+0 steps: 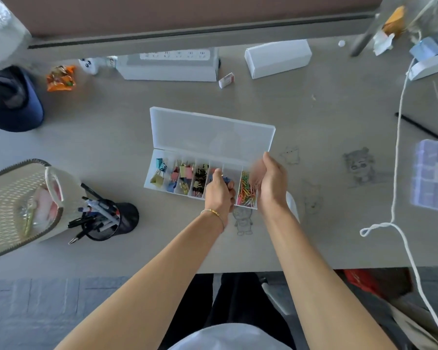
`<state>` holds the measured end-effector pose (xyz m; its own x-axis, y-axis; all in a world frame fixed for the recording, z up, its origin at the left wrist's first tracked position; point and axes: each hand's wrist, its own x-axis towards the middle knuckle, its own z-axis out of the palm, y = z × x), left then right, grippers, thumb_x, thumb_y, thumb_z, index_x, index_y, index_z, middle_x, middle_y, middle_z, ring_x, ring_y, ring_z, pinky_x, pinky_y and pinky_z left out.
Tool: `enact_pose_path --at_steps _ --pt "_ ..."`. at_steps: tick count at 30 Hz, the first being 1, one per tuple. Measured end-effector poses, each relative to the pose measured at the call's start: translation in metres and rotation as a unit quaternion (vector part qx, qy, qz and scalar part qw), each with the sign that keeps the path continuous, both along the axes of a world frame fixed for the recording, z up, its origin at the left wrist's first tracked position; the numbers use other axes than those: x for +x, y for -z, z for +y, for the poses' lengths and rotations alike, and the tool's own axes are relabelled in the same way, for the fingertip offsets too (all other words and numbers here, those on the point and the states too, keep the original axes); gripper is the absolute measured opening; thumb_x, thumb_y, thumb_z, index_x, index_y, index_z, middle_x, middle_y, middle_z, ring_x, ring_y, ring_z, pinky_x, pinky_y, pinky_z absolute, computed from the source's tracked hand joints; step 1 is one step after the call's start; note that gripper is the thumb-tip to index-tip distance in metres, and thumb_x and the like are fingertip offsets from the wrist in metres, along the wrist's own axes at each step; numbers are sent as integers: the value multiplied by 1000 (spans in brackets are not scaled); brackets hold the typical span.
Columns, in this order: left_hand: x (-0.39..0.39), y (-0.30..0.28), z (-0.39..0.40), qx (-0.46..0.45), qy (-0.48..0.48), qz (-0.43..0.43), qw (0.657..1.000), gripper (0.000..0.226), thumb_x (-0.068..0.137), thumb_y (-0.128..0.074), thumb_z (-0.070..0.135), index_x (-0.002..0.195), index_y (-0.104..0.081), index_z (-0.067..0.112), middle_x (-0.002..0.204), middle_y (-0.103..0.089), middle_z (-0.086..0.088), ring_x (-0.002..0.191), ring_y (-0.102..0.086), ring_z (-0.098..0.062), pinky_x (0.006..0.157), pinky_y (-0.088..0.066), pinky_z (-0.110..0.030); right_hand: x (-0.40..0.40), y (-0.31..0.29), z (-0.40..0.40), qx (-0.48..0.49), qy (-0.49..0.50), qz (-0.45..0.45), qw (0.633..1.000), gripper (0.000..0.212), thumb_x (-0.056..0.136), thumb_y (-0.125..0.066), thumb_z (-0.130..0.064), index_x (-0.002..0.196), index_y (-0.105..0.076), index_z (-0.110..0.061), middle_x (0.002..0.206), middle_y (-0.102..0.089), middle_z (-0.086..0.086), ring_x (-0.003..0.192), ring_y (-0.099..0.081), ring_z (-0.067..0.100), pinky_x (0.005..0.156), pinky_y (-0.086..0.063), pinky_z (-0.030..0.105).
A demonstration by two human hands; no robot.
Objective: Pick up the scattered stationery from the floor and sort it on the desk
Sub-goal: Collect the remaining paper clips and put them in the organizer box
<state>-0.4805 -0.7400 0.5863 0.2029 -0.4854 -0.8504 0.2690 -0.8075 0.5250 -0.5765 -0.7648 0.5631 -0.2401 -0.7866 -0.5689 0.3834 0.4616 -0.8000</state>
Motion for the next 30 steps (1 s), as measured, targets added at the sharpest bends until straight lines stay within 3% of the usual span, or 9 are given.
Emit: enact_pose_path --at_steps 5,10,16,23,30 --pt "4 3 -3 -1 5 10 1000 49 100 -30 43 58 -36 20 44 -32 7 35 -22 -10 37 -18 -18 1 -1 1 -20 -3 9 1000 53 102 -46 -16 50 -51 -15 54 -52 8 53 -53 22 64 -46 32" --pt "6 5 -3 4 10 14 1000 48 99 -31 43 57 -36 20 47 -31 5 39 -21 -12 39 -17 -19 0 0 5 -38 -15 28 999 47 100 -49 -17 54 -55 -10 59 -59 14 67 -67 31 78 -52 43" --pt "3 5 -4 -10 2 13 1000 49 101 -31 43 58 -37 19 49 -34 4 38 -24 -12 39 -19 -18 2 -3 11 -72 -36 48 996 55 103 -44 -20 51 -63 -19 64 -69 15 78 -72 36 95 -51 55" --pt "-8 6 -12 -56 -9 -26 998 46 101 -30 33 61 -42 15 54 -43 -2 45 -35 -17 43 -30 -22 -3 -3 22 -105 -58 34 992 51 103 -40 -24 65 -71 -10 83 -75 21 95 -71 32 98 -50 44" --pt "-19 7 -13 -75 -14 -41 996 43 103 -31 28 73 -54 8 68 -65 -11 67 -59 -25 69 -49 -34 -15 -1 25 -117 -20 40 992 37 104 -40 -11 90 -66 12 95 -72 28 93 -71 29 86 -51 24"
